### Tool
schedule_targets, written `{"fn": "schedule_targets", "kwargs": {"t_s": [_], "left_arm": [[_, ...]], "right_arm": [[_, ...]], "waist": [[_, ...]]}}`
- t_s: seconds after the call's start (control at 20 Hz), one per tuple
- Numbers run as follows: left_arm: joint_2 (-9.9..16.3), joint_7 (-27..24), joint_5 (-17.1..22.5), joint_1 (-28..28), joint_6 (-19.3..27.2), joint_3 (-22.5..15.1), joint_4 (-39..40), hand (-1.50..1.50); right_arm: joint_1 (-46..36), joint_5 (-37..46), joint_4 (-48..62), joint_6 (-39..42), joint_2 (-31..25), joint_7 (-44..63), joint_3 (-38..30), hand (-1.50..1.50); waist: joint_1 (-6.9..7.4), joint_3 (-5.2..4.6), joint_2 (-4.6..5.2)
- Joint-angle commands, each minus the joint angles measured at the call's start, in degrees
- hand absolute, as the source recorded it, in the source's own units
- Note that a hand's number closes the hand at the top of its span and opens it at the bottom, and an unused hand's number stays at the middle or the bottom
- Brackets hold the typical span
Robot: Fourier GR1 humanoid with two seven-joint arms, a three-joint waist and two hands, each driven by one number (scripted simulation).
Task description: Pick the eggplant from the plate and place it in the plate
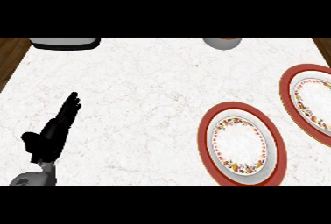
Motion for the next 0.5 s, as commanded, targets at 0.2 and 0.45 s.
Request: {"fn": "schedule_targets", "kwargs": {"t_s": [0.2, 0.45], "left_arm": [[-1.4, -1.1, -0.3, -0.4, -0.4, 0.7, 2.2, 0.0], [-1.9, -2.8, -1.4, -1.0, 0.0, 0.3, 3.7, 0.0]], "right_arm": [[-17.4, 6.8, 18.9, -4.9, 3.1, -1.3, 7.0, 1.5], [-21.4, 4.0, 22.8, -13.0, 10.7, 3.3, 3.4, -1.5]], "waist": [[0.15, 0.04, 0.11], [0.2, 0.05, 0.17]]}}
